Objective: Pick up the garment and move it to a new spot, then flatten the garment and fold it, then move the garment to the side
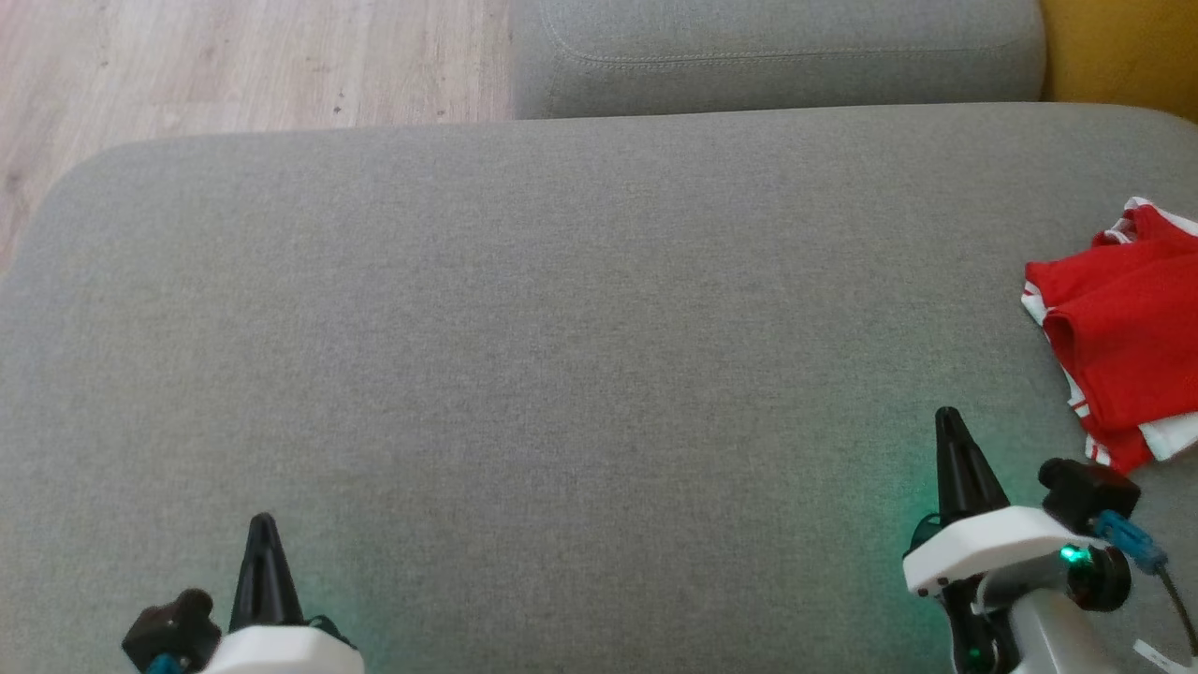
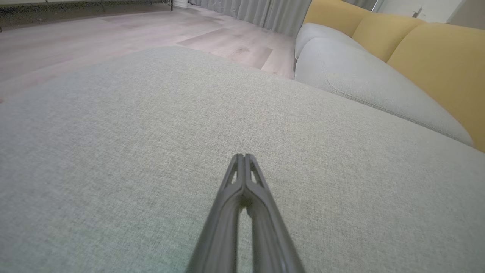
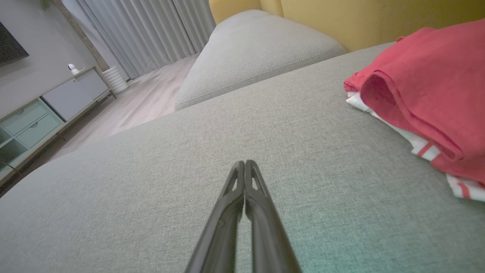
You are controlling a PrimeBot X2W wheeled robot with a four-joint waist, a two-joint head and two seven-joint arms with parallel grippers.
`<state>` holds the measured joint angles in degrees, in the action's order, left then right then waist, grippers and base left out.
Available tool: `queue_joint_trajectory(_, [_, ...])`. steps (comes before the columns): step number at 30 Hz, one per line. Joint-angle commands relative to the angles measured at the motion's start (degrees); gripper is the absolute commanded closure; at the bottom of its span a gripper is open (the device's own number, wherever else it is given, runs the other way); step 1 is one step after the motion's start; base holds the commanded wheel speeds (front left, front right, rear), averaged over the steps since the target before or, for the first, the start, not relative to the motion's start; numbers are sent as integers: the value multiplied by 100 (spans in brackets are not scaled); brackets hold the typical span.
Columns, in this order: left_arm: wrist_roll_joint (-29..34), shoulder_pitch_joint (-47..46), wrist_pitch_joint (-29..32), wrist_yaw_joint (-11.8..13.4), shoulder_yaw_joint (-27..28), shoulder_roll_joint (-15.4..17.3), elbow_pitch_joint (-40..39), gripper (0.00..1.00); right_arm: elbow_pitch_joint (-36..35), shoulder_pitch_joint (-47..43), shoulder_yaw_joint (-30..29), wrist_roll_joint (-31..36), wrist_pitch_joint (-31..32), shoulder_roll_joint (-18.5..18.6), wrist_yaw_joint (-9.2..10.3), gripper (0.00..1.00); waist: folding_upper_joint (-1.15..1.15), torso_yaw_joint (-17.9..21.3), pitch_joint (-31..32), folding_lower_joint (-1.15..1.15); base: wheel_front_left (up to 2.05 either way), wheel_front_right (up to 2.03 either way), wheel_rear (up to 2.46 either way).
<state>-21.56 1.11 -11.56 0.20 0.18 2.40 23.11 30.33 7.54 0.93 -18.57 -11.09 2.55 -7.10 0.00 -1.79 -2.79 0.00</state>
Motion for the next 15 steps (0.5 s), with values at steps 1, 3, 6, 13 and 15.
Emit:
queue_joint_trajectory(1, [-172,-243,41,-42,97,18,-214,100,-233,185,-34,-190,32,14,-6,100,0,2,4,0,0,0,0])
queue_joint_trajectory(3, [-304,-251,74,-56,106,18,-229,100,-261,178,-47,-327,64,15,-7,100,0,6,8,0,0,0,0])
queue_joint_trajectory(6, [-501,-264,123,-77,120,19,-250,100,-302,168,-67,-532,112,15,-8,100,0,11,16,0,0,0,0])
queue_joint_trajectory(13, [-961,-295,240,-125,155,21,-297,100,-396,146,-114,-1011,227,17,-10,100,0,22,33,0,0,0,0])
queue_joint_trajectory(15, [-1093,-305,274,-139,165,22,-310,100,-422,140,-127,-1148,260,17,-11,100,0,26,38,0,0,0,0])
